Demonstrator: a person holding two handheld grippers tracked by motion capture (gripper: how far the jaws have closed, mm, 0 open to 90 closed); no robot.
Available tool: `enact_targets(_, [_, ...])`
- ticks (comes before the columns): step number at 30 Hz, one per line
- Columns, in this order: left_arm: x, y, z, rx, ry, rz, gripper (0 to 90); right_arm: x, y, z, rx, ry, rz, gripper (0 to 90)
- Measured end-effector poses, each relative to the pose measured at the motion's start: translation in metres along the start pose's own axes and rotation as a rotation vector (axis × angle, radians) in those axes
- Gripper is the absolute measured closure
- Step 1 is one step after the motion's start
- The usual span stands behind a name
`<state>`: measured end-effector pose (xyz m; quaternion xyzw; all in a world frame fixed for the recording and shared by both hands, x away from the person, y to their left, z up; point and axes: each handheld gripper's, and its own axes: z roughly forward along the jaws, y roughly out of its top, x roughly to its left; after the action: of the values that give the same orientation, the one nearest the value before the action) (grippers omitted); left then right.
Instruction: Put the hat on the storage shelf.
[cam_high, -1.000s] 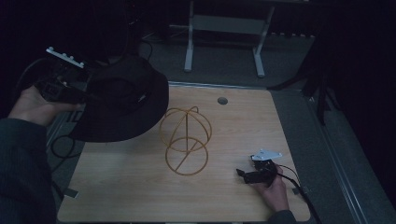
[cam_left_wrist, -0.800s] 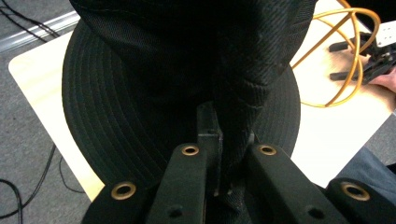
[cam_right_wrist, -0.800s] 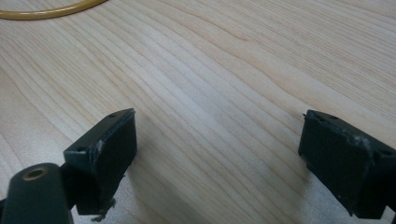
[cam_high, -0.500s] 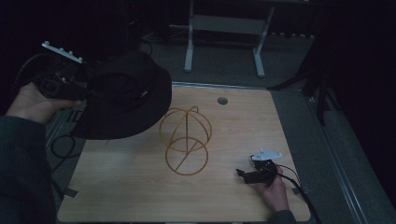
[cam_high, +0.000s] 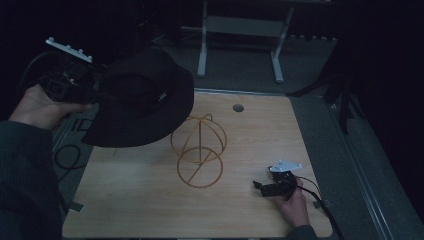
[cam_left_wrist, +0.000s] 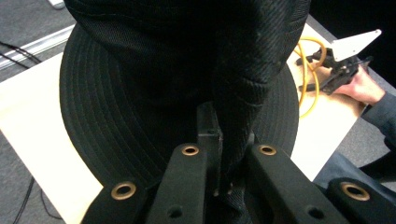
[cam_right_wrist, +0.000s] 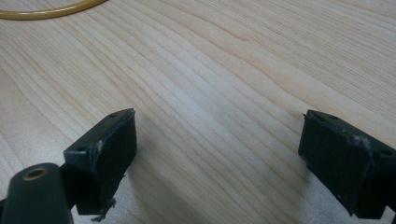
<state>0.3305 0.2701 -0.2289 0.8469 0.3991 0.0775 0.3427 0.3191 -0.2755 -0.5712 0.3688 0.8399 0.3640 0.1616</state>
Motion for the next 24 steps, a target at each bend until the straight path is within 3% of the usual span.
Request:
enact_targets(12, [-0.012,0.008,0.002,-0.007,-0.049,0.036,88.4,0.0,0.0,0.0,0.002,0.001,0.0,11.3])
enact_targets(24, [-0.023,0.016,0.006,0.001,-0.073,0.073,88.4,0.0,0.0,0.0,0.002,0.001,0.0,11.3])
